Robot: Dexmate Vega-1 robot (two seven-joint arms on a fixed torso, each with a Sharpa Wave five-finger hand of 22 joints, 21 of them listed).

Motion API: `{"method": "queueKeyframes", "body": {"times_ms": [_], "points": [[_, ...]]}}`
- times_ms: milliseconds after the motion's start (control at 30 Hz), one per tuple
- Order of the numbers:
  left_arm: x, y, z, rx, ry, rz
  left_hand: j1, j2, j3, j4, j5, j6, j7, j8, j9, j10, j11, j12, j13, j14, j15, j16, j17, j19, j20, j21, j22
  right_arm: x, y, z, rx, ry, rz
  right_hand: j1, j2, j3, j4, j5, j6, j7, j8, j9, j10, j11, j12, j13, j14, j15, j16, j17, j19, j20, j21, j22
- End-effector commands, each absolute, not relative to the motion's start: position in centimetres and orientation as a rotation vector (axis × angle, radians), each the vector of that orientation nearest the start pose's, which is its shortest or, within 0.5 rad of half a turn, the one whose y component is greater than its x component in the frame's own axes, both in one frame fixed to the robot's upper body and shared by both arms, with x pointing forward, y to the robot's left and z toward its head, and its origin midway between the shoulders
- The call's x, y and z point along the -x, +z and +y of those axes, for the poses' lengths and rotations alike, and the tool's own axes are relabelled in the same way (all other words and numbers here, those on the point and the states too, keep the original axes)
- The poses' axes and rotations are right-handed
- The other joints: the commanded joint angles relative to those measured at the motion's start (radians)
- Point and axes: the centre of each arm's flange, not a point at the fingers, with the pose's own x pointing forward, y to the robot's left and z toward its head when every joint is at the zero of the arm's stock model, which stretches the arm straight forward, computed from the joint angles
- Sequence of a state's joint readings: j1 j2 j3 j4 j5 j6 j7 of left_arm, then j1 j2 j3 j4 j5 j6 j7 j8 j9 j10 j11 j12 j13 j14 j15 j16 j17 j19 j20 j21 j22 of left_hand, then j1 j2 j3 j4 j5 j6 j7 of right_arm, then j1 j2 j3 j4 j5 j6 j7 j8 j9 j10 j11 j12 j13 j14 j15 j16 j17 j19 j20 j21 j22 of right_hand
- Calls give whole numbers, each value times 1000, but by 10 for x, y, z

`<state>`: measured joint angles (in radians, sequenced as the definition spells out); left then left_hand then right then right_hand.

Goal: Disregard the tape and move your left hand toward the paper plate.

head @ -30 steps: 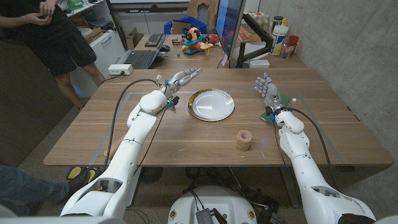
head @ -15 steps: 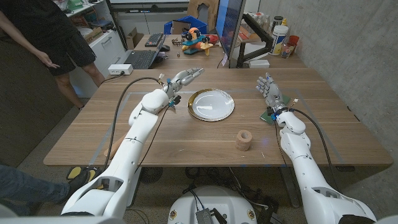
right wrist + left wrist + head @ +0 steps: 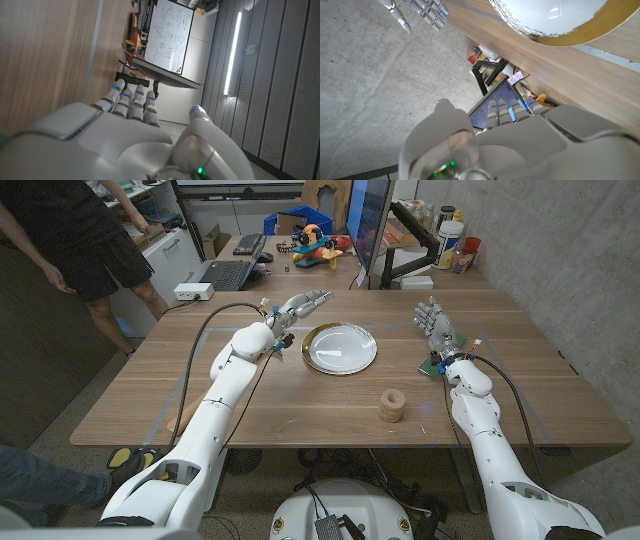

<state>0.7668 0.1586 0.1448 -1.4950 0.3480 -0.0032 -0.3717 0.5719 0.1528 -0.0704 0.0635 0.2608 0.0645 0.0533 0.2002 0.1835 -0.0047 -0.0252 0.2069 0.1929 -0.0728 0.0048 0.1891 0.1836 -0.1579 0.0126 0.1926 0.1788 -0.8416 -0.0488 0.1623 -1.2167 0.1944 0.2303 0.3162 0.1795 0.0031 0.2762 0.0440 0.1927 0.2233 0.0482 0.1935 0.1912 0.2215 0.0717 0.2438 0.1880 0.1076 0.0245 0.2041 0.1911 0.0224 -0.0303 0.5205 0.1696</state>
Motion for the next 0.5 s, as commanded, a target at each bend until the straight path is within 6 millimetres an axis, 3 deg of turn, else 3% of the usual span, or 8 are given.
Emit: {"method": "queueKeyframes", "body": {"times_ms": [33,500], "points": [[-641,62,173,-697,-296,-610,11,1,0,0,-1,-1,-4,0,6,-1,-5,-1,2,-8,3,1,3,-10,-2,4,4,-662,-27,-300,-125,146,-653,6,7,-4,1,7,8,-2,6,1,9,1,-1,3,11,-3,-3,0,7,-10,-3,4],[-640,61,166,-746,-293,-604,13,1,1,0,-3,-2,-4,-1,6,-4,-4,-2,2,-11,2,0,3,-14,-2,4,5,-662,-25,-301,-125,149,-657,5,8,-6,0,7,8,-1,6,1,9,-2,-2,3,13,-2,-3,0,9,-9,-10,5]]}}
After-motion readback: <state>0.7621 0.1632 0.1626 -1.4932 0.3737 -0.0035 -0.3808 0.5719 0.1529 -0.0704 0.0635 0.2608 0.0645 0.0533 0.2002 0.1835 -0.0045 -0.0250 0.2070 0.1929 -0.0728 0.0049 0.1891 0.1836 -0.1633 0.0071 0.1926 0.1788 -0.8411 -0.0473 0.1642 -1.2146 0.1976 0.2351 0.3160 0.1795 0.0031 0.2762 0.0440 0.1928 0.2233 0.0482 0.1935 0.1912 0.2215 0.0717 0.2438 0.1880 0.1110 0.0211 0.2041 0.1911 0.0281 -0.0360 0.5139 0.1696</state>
